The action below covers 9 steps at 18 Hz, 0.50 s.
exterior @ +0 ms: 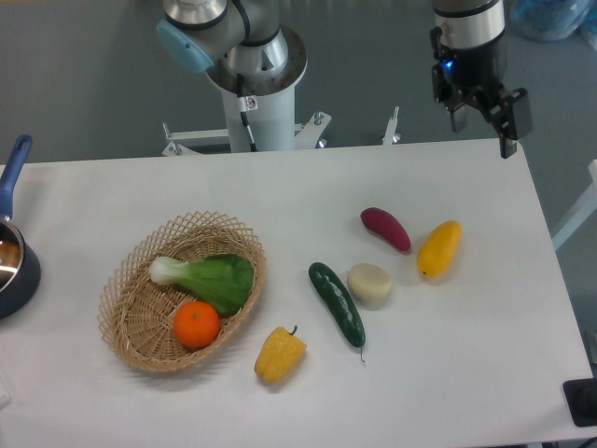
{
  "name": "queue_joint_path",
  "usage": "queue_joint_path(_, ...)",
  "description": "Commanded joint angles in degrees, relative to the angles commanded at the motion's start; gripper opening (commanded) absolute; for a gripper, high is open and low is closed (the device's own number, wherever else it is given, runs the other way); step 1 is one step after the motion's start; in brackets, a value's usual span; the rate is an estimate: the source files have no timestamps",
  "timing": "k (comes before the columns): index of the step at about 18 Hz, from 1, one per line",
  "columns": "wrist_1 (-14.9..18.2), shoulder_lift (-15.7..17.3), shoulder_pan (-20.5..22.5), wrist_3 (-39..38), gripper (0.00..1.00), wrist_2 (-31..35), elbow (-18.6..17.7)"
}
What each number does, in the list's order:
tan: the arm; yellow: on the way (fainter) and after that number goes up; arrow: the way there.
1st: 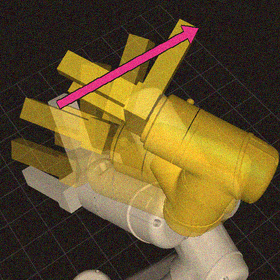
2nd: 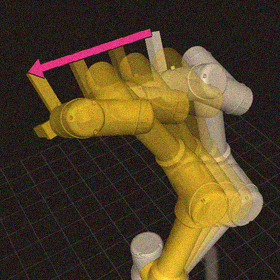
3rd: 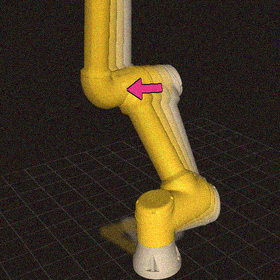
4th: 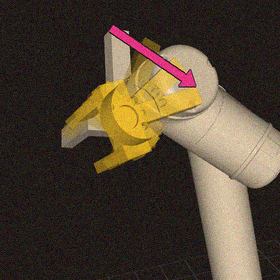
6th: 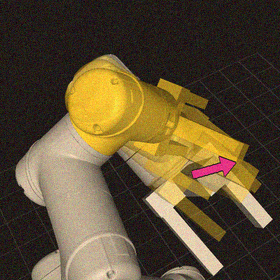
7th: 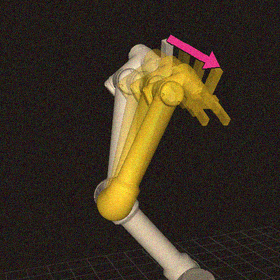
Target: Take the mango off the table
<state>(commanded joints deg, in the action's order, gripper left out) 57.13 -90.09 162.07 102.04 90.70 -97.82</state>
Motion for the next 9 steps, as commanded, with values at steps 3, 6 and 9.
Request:
queue_joint_path(3, 0.0, 0.0, 0.0, 0.0, 1.00, 0.0, 0.3)
queue_joint_path(6, 0.0, -0.1, -0.3, -0.6, 1.00, 0.1, 0.5)
queue_joint_path(9, 0.0, -0.6, -0.4, -5.0, 1.00, -0.8, 0.7)
